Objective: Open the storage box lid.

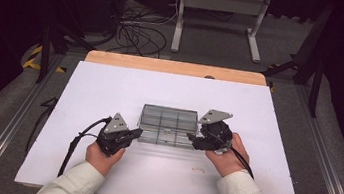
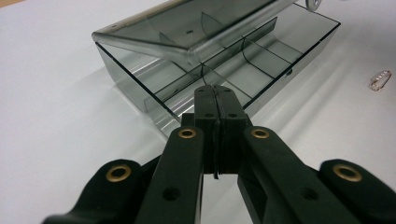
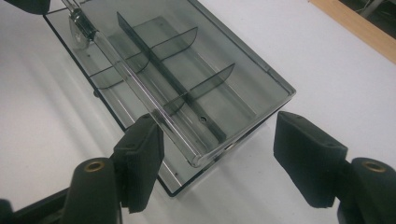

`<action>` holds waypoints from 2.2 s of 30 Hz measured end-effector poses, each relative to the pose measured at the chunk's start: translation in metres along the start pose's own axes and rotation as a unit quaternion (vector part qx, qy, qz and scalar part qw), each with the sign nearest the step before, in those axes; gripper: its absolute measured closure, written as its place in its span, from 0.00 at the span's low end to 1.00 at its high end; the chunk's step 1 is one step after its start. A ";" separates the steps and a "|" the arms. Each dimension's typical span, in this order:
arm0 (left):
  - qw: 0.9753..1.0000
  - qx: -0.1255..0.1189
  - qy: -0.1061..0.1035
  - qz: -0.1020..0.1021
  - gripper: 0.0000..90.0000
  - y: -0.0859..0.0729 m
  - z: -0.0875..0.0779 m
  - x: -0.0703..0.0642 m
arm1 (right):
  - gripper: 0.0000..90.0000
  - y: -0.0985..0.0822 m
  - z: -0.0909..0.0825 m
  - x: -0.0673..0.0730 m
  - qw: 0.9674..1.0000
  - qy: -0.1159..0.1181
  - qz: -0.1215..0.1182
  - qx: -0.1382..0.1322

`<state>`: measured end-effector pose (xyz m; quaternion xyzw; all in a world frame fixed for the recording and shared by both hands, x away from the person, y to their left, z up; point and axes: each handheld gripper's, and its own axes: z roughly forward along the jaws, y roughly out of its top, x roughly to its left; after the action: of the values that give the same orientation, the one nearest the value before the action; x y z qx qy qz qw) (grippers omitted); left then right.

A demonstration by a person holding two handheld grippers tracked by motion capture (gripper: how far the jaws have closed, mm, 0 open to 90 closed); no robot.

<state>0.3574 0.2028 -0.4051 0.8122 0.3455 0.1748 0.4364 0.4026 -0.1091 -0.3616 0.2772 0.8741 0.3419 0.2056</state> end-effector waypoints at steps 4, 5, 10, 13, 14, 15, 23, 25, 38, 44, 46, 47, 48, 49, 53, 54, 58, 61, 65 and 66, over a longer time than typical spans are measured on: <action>1.000 0.001 0.001 0.003 0.99 0.000 0.000 0.000 | 0.39 0.005 -0.002 -0.002 1.000 0.000 -0.001 -0.003; 1.000 0.002 0.003 0.006 0.99 0.000 0.000 0.000 | 0.39 0.005 -0.002 -0.003 1.000 0.000 -0.002 -0.002; 1.000 0.003 0.003 0.008 0.99 0.000 0.000 0.000 | 0.40 0.006 -0.003 -0.004 1.000 -0.001 -0.003 -0.003; 1.000 0.005 0.002 0.010 0.99 0.000 0.000 0.000 | 0.41 0.008 -0.004 -0.004 1.000 0.000 -0.005 -0.008; 1.000 0.006 0.002 0.009 0.99 0.000 0.001 0.000 | 0.41 0.009 -0.005 -0.005 1.000 0.000 -0.006 -0.008; 1.000 0.006 -0.001 0.009 0.99 -0.001 0.001 0.000 | 0.42 0.009 -0.005 -0.006 1.000 0.002 -0.004 -0.011; 1.000 0.014 -0.003 0.013 0.99 -0.001 0.003 0.000 | 0.49 0.021 -0.006 -0.015 1.000 0.001 -0.004 -0.019; 1.000 0.014 -0.003 0.013 0.99 -0.001 0.003 0.000 | 0.50 0.024 -0.006 -0.018 1.000 0.002 -0.003 -0.017; 1.000 0.015 -0.001 0.015 0.99 -0.001 0.003 0.001 | 0.57 0.041 -0.002 -0.033 1.000 0.004 0.010 -0.024; 1.000 0.015 0.000 0.014 0.99 -0.001 0.003 0.001 | 0.61 0.044 0.000 -0.042 0.999 0.010 0.030 -0.035; 1.000 0.016 -0.001 0.013 0.99 -0.001 0.003 0.001 | 0.62 0.045 0.002 -0.044 0.999 0.012 0.038 -0.038; 1.000 0.016 0.000 0.014 0.99 -0.001 0.003 0.001 | 0.63 0.045 0.002 -0.045 0.998 0.013 0.041 -0.039; 1.000 0.015 -0.001 0.013 0.99 -0.001 0.003 0.001 | 0.64 0.045 0.004 -0.046 0.998 0.014 0.044 -0.042; 1.000 0.014 -0.001 0.012 0.99 -0.001 0.003 0.001 | 0.65 0.045 0.004 -0.047 0.998 0.014 0.047 -0.043; 1.000 0.014 -0.004 0.009 0.99 -0.001 0.003 0.001 | 0.67 0.045 0.007 -0.053 0.996 0.017 0.067 -0.055; 1.000 0.014 -0.004 0.008 0.99 -0.001 0.003 0.001 | 0.68 0.045 0.008 -0.054 0.995 0.018 0.075 -0.059; 1.000 0.014 -0.004 0.009 0.99 -0.001 0.003 0.001 | 0.70 0.045 0.012 -0.059 0.994 0.016 0.088 -0.069; 1.000 0.015 -0.005 0.010 0.99 -0.001 0.003 0.001 | 0.71 0.045 0.016 -0.061 0.993 0.015 0.095 -0.073; 1.000 0.015 -0.005 0.011 0.99 -0.001 0.003 0.001 | 0.71 0.045 0.021 -0.065 0.991 0.014 0.108 -0.079; 1.000 0.015 -0.005 0.011 0.99 -0.001 0.003 0.001 | 0.71 0.045 0.022 -0.066 0.990 0.014 0.112 -0.081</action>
<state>0.3597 0.2020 -0.4077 0.8234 0.3370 0.1698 0.4238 0.4802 -0.1118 -0.3334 0.3511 0.8095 0.4366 0.1755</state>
